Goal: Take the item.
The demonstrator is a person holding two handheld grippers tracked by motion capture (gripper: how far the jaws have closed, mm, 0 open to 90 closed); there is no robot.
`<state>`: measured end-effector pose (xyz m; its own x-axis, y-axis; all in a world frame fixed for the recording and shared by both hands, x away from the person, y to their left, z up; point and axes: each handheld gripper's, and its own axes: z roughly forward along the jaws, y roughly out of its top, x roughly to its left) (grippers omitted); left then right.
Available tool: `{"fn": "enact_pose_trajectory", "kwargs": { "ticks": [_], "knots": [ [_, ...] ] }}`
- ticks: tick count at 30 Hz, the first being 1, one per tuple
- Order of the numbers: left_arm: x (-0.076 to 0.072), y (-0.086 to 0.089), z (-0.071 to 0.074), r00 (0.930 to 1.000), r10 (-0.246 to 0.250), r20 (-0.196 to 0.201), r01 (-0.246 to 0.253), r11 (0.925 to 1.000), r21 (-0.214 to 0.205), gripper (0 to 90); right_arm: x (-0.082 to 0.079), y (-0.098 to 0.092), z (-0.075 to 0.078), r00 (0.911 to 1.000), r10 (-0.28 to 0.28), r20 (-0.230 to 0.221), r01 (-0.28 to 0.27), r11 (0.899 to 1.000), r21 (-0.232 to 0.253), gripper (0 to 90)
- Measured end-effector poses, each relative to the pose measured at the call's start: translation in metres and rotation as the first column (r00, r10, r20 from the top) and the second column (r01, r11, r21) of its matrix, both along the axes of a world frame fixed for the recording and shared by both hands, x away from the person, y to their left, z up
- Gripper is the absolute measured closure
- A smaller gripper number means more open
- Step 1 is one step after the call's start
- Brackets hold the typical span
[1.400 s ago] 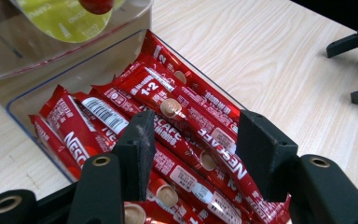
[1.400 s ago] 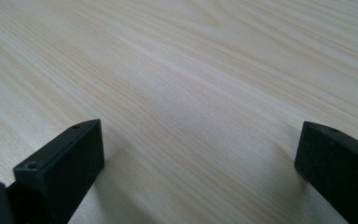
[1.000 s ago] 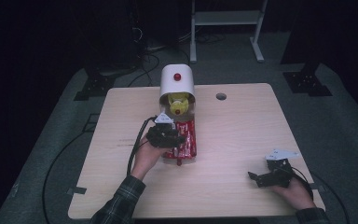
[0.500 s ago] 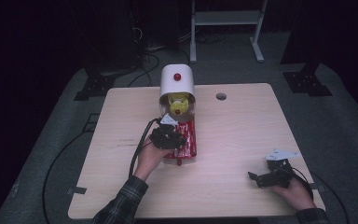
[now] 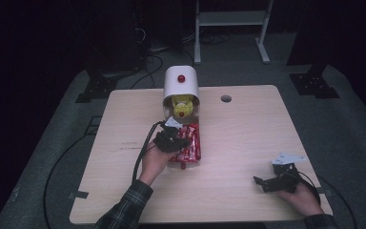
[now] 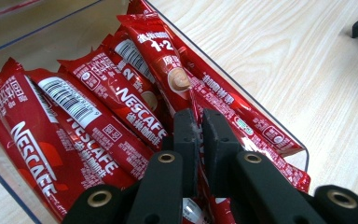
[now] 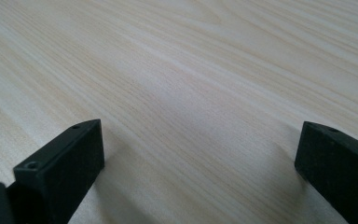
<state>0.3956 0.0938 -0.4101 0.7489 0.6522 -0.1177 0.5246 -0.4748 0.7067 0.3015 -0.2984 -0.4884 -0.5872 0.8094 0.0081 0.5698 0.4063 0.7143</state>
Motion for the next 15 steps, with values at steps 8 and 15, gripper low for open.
{"fn": "enact_pose_trajectory", "kwargs": {
  "ticks": [8, 15],
  "knots": [
    [0.001, 0.005, 0.004, 0.9999, -0.009, -0.006, 0.009, 0.9988, -0.048, 87.2, -0.001, 0.0, 0.0, 1.0, 0.002, 0.0, -0.002, 1.0, 0.0, 0.3],
    [-0.001, 0.008, 0.015, 0.9997, -0.022, 0.01, 0.023, 0.9957, -0.09, 87.3, -0.001, 0.0, 0.0, 1.0, 0.004, 0.0, -0.004, 1.0, -0.001, 0.3]
  ]
}}
